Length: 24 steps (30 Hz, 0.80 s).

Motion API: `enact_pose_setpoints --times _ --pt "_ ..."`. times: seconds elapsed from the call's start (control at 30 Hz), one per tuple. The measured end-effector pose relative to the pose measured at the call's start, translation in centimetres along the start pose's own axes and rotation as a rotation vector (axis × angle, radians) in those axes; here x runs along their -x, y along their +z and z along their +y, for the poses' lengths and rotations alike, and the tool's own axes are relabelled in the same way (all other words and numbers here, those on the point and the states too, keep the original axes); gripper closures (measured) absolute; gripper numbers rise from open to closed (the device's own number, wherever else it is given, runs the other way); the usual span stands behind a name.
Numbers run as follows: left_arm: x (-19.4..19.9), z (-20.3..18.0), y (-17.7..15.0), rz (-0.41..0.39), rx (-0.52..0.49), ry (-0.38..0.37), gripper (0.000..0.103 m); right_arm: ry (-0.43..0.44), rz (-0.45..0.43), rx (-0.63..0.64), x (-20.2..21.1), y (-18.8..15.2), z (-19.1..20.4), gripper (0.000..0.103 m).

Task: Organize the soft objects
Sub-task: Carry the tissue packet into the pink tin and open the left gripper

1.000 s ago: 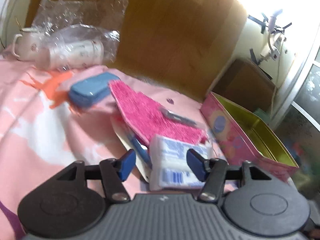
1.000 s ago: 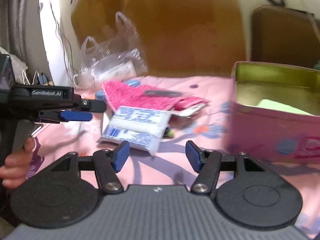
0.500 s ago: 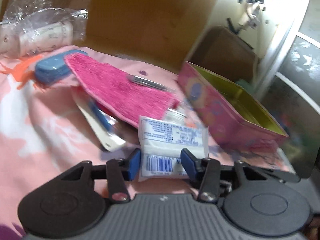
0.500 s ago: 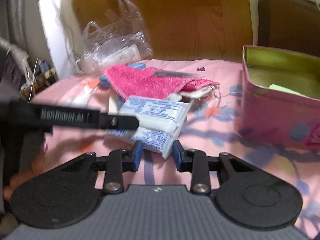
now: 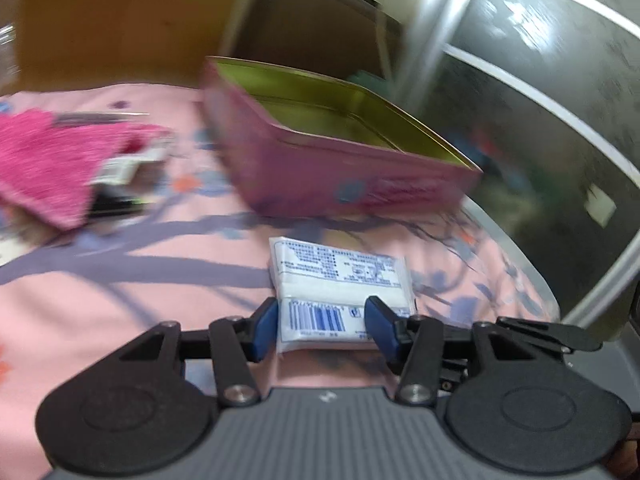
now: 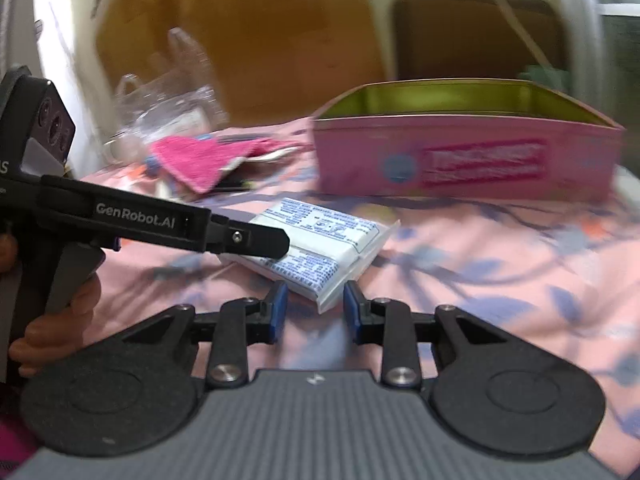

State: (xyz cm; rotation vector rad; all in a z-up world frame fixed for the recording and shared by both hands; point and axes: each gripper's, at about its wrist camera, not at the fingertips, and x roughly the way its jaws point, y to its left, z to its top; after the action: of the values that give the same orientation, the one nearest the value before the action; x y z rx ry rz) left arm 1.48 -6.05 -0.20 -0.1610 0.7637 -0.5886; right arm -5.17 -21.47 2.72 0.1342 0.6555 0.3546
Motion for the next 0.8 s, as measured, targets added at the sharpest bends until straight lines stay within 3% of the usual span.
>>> enact_pose_setpoints --times 0.23,0.4,0.5,0.63,0.67,0.73,0.77,0.8 --pt "-3.7 -5.5 0.5 0.064 -0.115 -0.068 0.053 -0.116 -0.057 -0.103 3.3 -1.8 -4.3 0.067" --pt "-4.4 -7.3 1.2 0.073 -0.155 -0.092 0.044 -0.147 -0.109 -0.154 4.8 -2.4 -6.9 0.053" --pt "-4.4 -7.2 1.7 0.06 -0.149 -0.064 0.036 -0.13 -0.131 -0.124 5.2 -2.7 -6.8 0.049" --pt "-5.6 -7.1 1.8 0.12 -0.135 -0.089 0.041 -0.144 -0.111 -0.026 4.0 -3.1 -5.7 0.038" --pt "-5.6 -7.5 1.5 0.115 -0.166 -0.08 0.047 -0.158 -0.102 -0.008 3.4 -3.3 -5.5 0.038" --pt "-5.6 -8.4 1.2 0.104 -0.213 -0.054 0.047 -0.191 -0.127 0.018 3.2 -3.6 -5.3 0.044" --pt "-5.4 -8.6 1.3 0.095 -0.213 -0.049 0.048 -0.222 -0.132 0.03 3.1 -3.5 -5.1 0.054" --pt "-5.0 -8.7 1.6 0.076 -0.21 -0.047 0.048 -0.229 -0.129 0.04 3.0 -3.3 -5.2 0.057"
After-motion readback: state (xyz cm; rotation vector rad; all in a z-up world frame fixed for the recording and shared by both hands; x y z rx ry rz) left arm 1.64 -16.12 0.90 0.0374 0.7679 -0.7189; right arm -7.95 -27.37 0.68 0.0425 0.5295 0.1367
